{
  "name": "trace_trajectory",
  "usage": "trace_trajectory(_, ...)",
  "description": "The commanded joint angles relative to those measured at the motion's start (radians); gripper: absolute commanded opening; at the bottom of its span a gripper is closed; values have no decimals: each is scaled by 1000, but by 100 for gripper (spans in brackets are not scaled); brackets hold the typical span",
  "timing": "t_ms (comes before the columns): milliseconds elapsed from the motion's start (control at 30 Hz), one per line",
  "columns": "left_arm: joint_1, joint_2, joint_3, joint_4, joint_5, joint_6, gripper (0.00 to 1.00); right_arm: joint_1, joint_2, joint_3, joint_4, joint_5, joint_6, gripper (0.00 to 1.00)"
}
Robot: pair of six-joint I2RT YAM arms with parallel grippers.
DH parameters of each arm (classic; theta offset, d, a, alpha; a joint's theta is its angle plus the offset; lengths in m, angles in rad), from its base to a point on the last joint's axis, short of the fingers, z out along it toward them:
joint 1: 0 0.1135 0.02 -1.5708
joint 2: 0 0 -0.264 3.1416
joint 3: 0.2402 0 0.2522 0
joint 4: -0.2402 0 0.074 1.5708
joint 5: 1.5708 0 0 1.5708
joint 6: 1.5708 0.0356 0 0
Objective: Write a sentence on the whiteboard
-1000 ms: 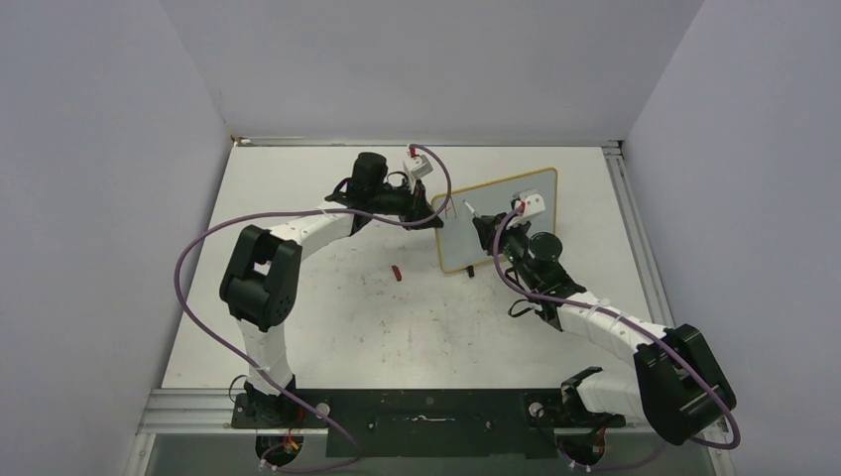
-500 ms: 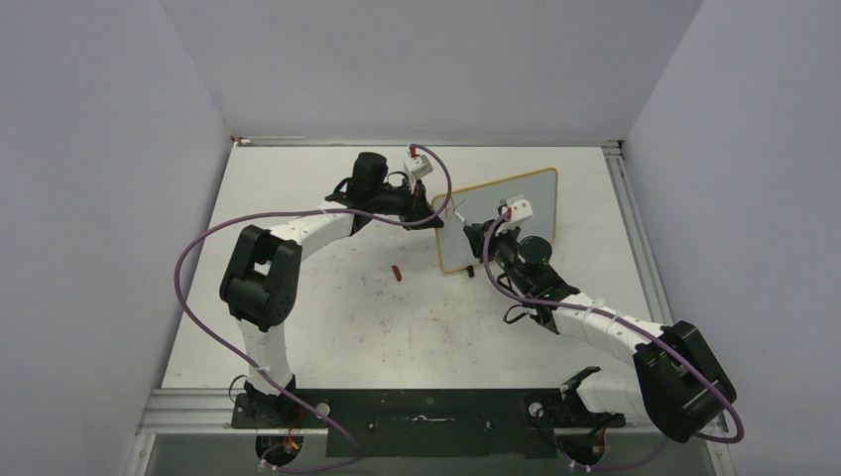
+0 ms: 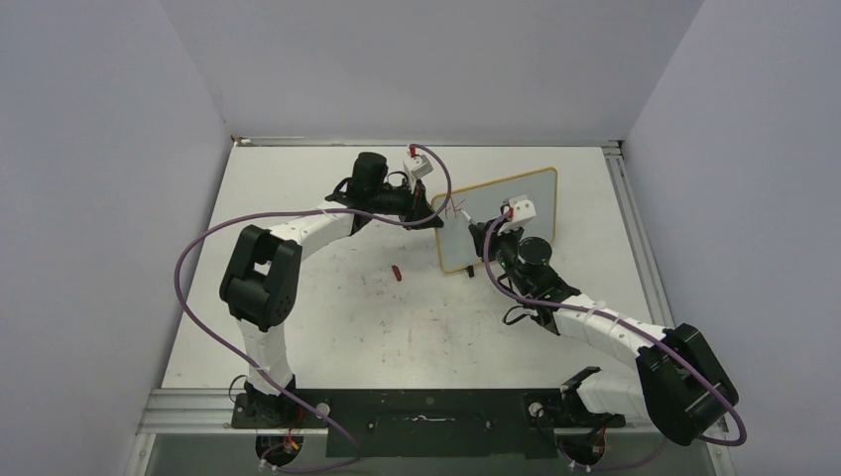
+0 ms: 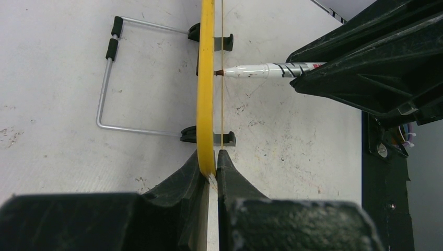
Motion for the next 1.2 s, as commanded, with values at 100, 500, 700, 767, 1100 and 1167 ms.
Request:
trace_trajectory(100, -26, 29, 3, -101, 42, 28, 0, -9, -1, 53, 45, 60, -32, 5)
trace_trajectory(500, -27, 31, 3, -102, 41, 29, 0, -9, 12, 74, 57, 63, -43, 5)
trace_trajectory(700, -27, 29, 5, -105, 40, 29, 0, -8, 21, 52, 39, 58, -32, 5)
trace_trajectory(767, -27, 28, 5, -105, 40, 29, 0, -5, 19, 41, 33, 52, -25, 5)
trace_trajectory(1100, -27, 28, 7, -105, 40, 29, 0, 7, 9, 6, -3, 63, -13, 5)
trace_trajectory(1167, -27, 28, 7, -105, 41, 30, 0, 8, 10, 3, -7, 69, -14, 5)
